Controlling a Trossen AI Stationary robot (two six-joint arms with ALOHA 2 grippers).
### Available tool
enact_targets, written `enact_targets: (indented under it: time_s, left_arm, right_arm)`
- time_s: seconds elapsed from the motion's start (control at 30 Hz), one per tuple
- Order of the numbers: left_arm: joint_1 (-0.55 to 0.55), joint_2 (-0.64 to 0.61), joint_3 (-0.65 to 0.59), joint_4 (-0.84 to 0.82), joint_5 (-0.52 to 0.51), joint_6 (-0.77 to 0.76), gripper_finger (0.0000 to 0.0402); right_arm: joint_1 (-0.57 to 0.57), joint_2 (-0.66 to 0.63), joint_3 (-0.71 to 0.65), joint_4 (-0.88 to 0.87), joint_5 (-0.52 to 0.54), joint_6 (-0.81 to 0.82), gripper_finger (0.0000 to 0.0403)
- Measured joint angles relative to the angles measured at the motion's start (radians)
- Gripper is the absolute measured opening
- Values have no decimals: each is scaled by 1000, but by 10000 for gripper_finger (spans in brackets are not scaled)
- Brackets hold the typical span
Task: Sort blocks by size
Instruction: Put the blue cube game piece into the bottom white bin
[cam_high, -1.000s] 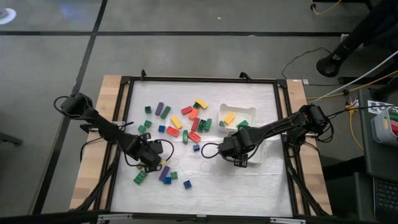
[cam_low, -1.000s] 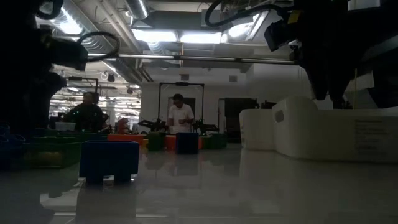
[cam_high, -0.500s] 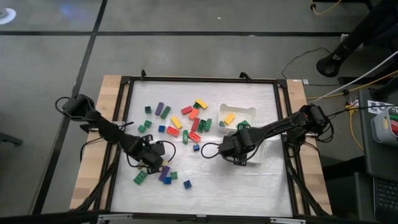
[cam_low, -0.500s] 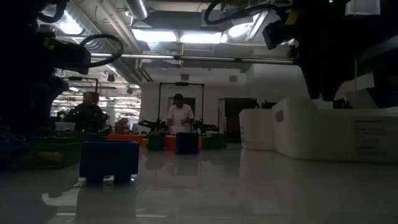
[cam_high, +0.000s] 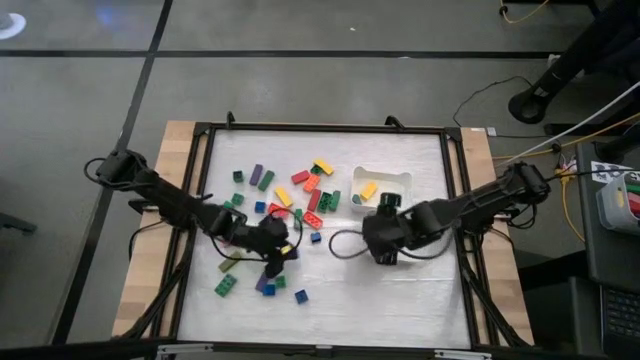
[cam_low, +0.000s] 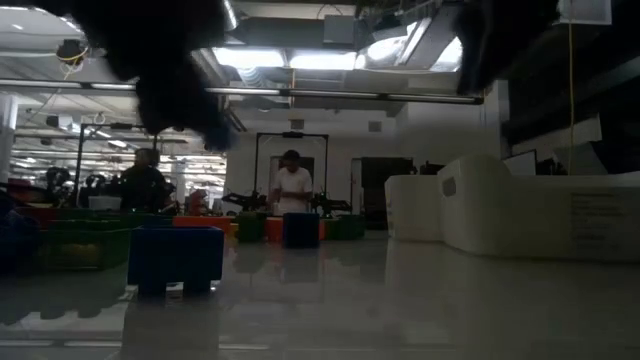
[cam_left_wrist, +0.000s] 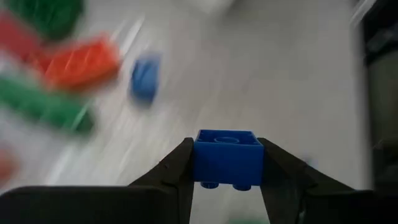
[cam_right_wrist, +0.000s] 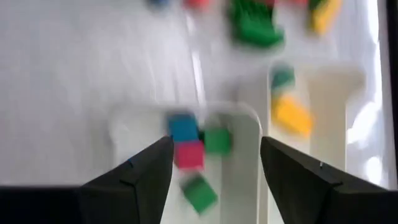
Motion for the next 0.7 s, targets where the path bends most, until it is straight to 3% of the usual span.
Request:
enact_targets:
  time_s: [0.3, 0.47, 0.7]
  left_arm:
    - [88, 0, 1, 516, 82, 3, 131]
    - [95, -1, 1, 665, 114, 61, 134]
    - [89, -1, 1, 754, 117, 87, 135]
  right_arm:
    - [105, 18, 0, 447, 75, -318, 241]
    - [108, 31, 0, 608, 272, -448, 241]
    - [107, 44, 1, 806, 315, -653, 241]
